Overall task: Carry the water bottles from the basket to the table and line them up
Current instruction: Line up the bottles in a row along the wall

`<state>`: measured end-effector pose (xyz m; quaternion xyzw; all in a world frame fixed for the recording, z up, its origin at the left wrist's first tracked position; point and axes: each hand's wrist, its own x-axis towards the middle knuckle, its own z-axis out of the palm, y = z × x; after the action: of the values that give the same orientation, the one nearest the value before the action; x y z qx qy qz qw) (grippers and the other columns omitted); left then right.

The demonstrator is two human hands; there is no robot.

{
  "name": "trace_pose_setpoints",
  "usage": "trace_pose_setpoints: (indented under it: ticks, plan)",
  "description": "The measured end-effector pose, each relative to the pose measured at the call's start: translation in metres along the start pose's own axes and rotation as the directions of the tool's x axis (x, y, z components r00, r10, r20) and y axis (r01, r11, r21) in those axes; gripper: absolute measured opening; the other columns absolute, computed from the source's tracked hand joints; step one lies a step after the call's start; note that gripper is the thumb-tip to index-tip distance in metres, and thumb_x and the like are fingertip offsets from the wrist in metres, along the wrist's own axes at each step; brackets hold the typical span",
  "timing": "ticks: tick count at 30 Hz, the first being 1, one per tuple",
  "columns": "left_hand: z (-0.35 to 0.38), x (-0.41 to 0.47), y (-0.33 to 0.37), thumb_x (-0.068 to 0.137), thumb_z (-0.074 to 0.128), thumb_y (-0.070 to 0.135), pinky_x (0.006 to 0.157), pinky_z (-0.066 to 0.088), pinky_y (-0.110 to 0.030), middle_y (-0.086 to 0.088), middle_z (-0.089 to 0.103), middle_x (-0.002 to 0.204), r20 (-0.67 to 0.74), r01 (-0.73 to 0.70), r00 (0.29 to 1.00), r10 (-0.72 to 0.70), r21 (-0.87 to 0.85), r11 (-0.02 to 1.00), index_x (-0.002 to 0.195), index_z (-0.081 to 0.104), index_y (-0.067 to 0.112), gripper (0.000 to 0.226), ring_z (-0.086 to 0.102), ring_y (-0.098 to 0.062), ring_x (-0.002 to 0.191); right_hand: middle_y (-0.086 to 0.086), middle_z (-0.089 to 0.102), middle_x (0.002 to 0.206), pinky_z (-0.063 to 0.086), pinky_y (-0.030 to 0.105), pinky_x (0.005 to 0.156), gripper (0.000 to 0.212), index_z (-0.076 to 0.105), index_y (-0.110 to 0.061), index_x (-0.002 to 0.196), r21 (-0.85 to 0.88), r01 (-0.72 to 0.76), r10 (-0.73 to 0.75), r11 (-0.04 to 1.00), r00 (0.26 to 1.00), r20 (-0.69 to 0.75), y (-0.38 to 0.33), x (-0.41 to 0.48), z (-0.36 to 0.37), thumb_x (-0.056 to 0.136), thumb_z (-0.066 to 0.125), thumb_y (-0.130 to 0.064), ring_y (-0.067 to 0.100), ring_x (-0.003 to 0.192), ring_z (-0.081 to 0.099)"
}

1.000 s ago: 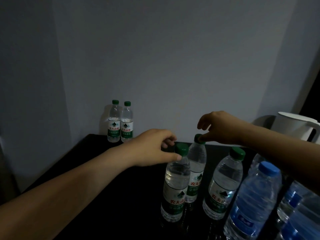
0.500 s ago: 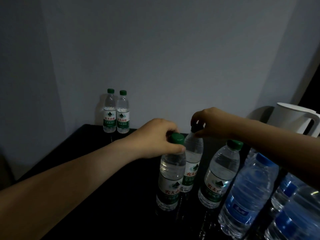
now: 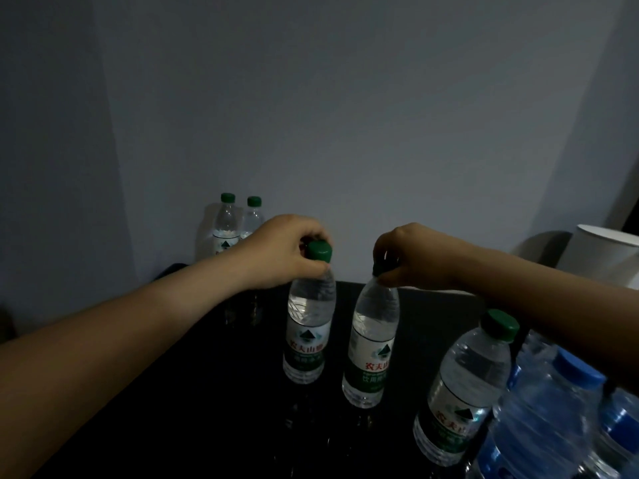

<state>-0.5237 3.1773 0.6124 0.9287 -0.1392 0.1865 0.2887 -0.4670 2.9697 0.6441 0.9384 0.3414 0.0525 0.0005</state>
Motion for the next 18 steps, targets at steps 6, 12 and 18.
trace_pose_setpoints:
  ticks: [6,12,18]
  plan:
    - [-0.013,0.035,-0.033,0.083,0.07,0.018,0.095,0.047,-0.029,0.002,0.064,0.115,-0.006,0.063,0.998,-0.062,0.058,0.996,0.118,0.063,0.017,0.036,0.059,-0.013,0.104,0.007,0.062,0.112,0.053,0.036,0.088,0.035,0.062,-0.011,0.115,0.008,0.0,0.0,1.0,0.998,-0.07,-0.005,0.043,-0.009,0.085,0.067,-0.028,0.021,0.099,0.06]
    - [-0.016,0.077,-0.073,0.085,0.067,0.016,0.099,0.045,-0.032,-0.004,0.061,0.124,0.011,0.095,0.995,-0.097,0.13,0.987,0.122,0.059,0.016,0.037,0.056,-0.018,0.113,0.009,0.062,0.111,0.053,0.038,0.087,0.034,0.064,-0.008,0.112,0.02,0.0,0.002,1.0,0.993,-0.121,-0.005,0.091,-0.01,0.084,0.068,-0.028,0.024,0.098,0.059]
    - [-0.014,0.12,-0.127,0.089,0.062,0.019,0.1,0.043,-0.034,-0.003,0.056,0.129,-0.006,0.141,0.99,-0.142,0.156,0.978,0.125,0.056,0.02,0.037,0.052,-0.019,0.117,0.009,0.064,0.107,0.052,0.036,0.082,0.034,0.066,-0.008,0.108,0.002,0.023,-0.023,1.0,0.987,-0.161,-0.002,0.147,-0.011,0.082,0.069,-0.03,0.024,0.096,0.059]
